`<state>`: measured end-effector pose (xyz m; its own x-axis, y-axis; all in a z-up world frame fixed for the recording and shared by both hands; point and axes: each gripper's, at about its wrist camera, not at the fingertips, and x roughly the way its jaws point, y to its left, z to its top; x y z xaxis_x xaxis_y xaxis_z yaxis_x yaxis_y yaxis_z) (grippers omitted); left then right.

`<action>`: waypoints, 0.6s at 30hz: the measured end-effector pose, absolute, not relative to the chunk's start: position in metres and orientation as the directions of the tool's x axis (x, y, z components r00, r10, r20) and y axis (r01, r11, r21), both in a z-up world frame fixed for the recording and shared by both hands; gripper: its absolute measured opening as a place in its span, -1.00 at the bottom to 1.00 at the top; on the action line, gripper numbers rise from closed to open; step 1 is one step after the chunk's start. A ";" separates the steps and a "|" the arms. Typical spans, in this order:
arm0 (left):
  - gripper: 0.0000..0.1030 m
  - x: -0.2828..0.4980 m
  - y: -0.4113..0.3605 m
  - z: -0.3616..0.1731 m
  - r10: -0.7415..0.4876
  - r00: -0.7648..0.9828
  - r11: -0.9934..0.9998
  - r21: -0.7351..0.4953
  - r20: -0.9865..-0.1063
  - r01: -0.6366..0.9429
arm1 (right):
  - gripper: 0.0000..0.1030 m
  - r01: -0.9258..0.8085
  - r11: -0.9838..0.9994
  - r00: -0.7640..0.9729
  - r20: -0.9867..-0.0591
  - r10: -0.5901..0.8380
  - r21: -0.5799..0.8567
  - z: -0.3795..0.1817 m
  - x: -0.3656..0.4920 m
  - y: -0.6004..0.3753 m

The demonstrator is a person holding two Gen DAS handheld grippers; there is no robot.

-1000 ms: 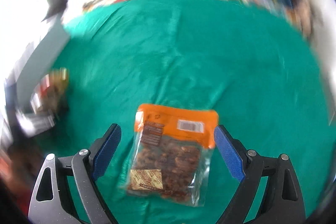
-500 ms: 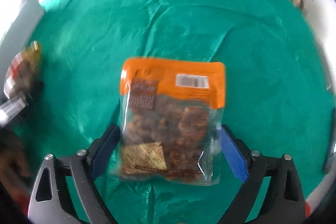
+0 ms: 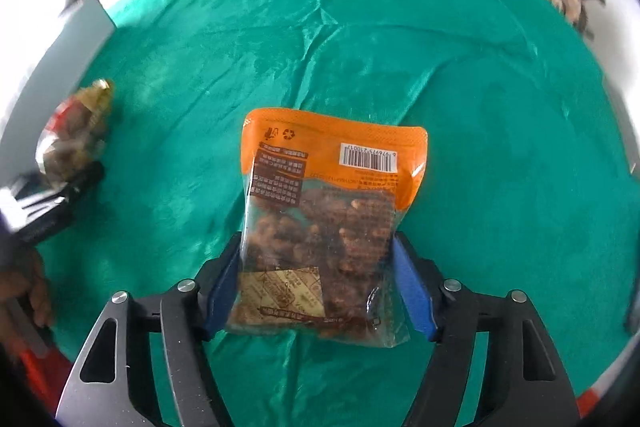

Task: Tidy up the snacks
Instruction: 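Carry the longan bag and meat pack into the white box with both grippers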

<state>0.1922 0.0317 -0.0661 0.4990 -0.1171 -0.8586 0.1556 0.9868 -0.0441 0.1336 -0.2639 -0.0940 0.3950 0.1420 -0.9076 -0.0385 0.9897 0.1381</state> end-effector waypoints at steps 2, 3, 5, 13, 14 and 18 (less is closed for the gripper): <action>0.32 0.186 0.039 -0.064 -0.129 0.494 0.988 -0.068 -0.860 0.140 | 0.38 0.003 0.970 0.402 -0.889 0.221 0.243 -0.092 0.125 -0.279; 0.32 0.182 0.043 -0.063 -0.138 0.494 0.988 -0.085 -0.858 0.128 | 0.38 0.029 0.944 0.409 -0.866 0.288 0.328 -0.092 0.118 -0.287; 0.32 0.171 0.051 -0.057 -0.189 0.499 0.982 -0.159 -0.846 0.101 | 0.38 0.059 0.914 0.422 -0.840 0.342 0.402 -0.090 0.108 -0.299; 0.32 0.129 0.069 -0.002 -0.360 0.575 0.916 -0.394 -0.735 0.070 | 0.38 0.042 0.857 0.452 -0.775 0.442 0.514 -0.066 0.088 -0.306; 0.32 0.124 0.076 0.010 -0.374 0.589 0.906 -0.419 -0.717 0.065 | 0.38 0.022 0.851 0.462 -0.760 0.458 0.525 -0.056 0.088 -0.302; 0.33 0.109 0.124 0.064 -0.364 0.667 0.892 -0.450 -0.650 0.048 | 0.38 -0.100 0.832 0.482 -0.705 0.520 0.545 -0.012 0.092 -0.264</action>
